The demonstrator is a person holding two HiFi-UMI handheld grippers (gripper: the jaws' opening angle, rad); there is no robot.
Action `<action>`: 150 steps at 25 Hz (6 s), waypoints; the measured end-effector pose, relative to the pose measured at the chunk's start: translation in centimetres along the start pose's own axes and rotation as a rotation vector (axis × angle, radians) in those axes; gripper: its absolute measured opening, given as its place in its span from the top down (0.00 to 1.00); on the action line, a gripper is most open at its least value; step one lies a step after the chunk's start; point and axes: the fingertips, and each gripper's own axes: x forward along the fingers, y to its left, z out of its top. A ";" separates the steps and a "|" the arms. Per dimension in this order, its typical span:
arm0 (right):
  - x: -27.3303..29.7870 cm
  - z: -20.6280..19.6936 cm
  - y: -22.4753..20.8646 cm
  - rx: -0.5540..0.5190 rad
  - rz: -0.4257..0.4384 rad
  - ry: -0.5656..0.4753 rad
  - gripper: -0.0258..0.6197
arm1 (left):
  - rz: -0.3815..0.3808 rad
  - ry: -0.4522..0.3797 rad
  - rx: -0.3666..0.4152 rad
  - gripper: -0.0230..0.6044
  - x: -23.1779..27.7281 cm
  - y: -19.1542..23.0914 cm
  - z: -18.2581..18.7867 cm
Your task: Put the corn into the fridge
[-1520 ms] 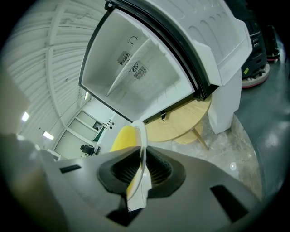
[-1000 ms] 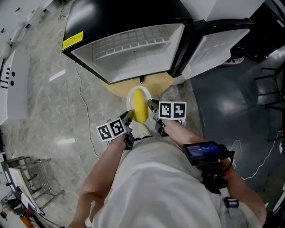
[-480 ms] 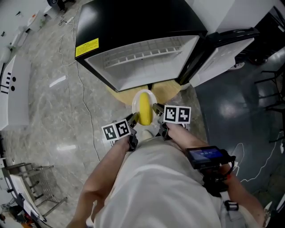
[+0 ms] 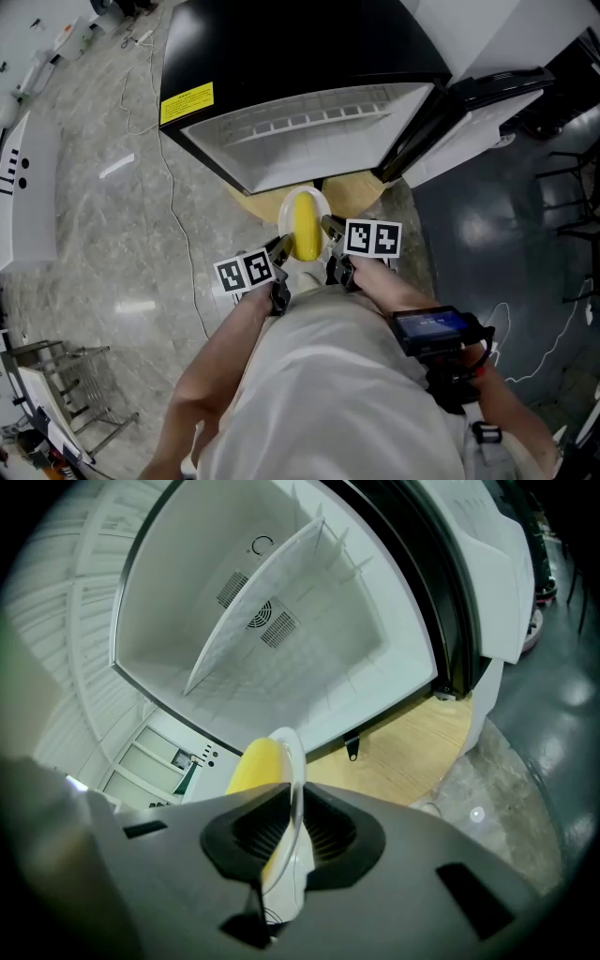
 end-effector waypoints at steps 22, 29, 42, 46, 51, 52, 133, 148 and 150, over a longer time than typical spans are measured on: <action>4.8 7.4 -3.3 -0.058 0.036 0.096 0.89 | 0.085 -0.025 -0.056 0.87 6.4 0.2 5.6; 6.1 8.3 -4.2 -0.099 0.049 0.152 0.89 | 0.114 -0.049 -0.113 0.87 8.0 0.7 5.7; 9.9 8.9 -3.9 -0.162 0.057 0.209 0.89 | 0.147 -0.104 -0.174 0.87 8.9 3.7 6.7; 10.3 9.1 -3.7 -0.157 0.044 0.199 0.89 | 0.144 -0.114 -0.191 0.87 8.8 4.0 6.9; 10.9 9.7 -2.6 -0.168 0.060 0.192 0.89 | 0.166 -0.142 -0.184 0.87 8.0 4.2 8.1; 10.8 9.9 -2.5 -0.171 0.058 0.189 0.89 | 0.170 -0.146 -0.184 0.87 8.0 4.0 8.3; 16.9 19.1 -6.9 -0.564 -0.227 -0.065 0.81 | 0.325 -0.349 0.110 0.79 13.5 6.7 18.0; 12.1 18.3 -5.7 -0.628 -0.163 -0.147 0.90 | 0.280 -0.375 0.189 0.79 9.6 4.2 13.8; 11.5 18.1 -5.3 -0.623 -0.153 -0.150 0.95 | 0.283 -0.375 0.193 0.84 8.7 4.1 13.4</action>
